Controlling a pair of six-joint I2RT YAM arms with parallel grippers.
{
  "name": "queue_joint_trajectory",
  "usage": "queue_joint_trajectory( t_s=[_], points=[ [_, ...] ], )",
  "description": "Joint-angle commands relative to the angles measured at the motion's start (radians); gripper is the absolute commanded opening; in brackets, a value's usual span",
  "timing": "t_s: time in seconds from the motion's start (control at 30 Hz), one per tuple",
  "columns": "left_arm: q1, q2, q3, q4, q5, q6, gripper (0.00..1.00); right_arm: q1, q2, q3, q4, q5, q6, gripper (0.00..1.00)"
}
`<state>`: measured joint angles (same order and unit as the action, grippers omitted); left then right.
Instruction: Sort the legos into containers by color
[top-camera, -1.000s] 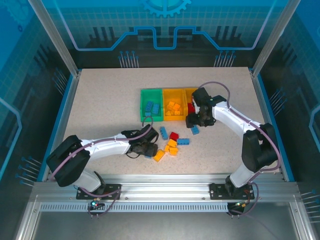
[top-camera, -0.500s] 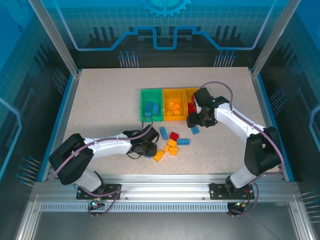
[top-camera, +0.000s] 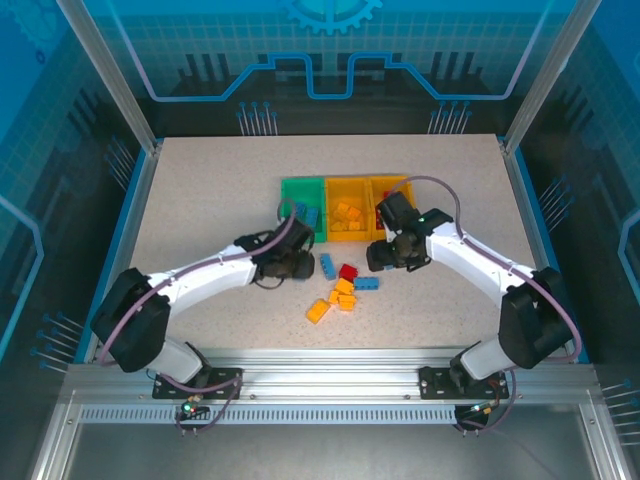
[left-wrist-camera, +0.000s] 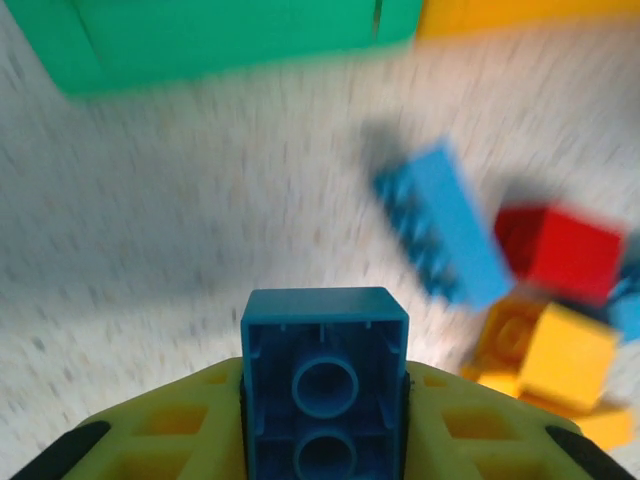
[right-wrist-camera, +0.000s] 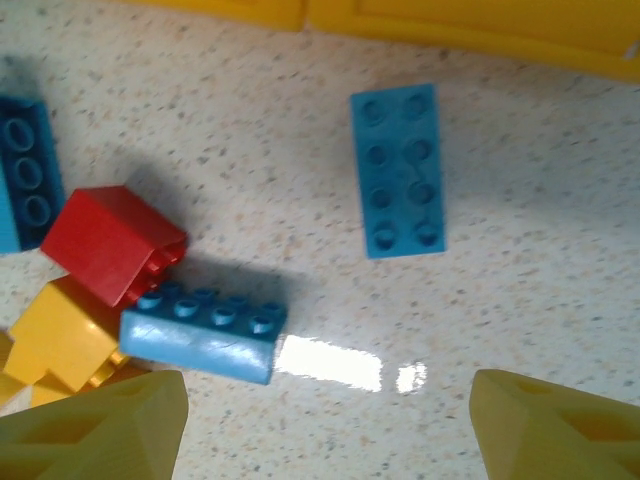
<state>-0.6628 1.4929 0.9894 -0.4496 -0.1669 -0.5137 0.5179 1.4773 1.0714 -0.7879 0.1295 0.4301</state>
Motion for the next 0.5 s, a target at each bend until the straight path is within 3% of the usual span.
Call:
queue_joint_trajectory(
  t_s=[0.0, 0.27, 0.47],
  points=[
    [0.083, 0.002, 0.134, -0.019, 0.013, 0.098, 0.34, 0.012, -0.044, -0.055, 0.023, -0.014, 0.09, 0.75],
    [0.204, 0.24, 0.424, -0.02, 0.093, 0.171, 0.34, 0.074, -0.005, -0.106, 0.12, -0.07, 0.261, 0.77],
    [0.253, 0.406, 0.549, -0.053, 0.138, 0.138, 0.34, 0.101, 0.075, -0.089, 0.113, 0.002, 0.318, 0.78]
  ],
)
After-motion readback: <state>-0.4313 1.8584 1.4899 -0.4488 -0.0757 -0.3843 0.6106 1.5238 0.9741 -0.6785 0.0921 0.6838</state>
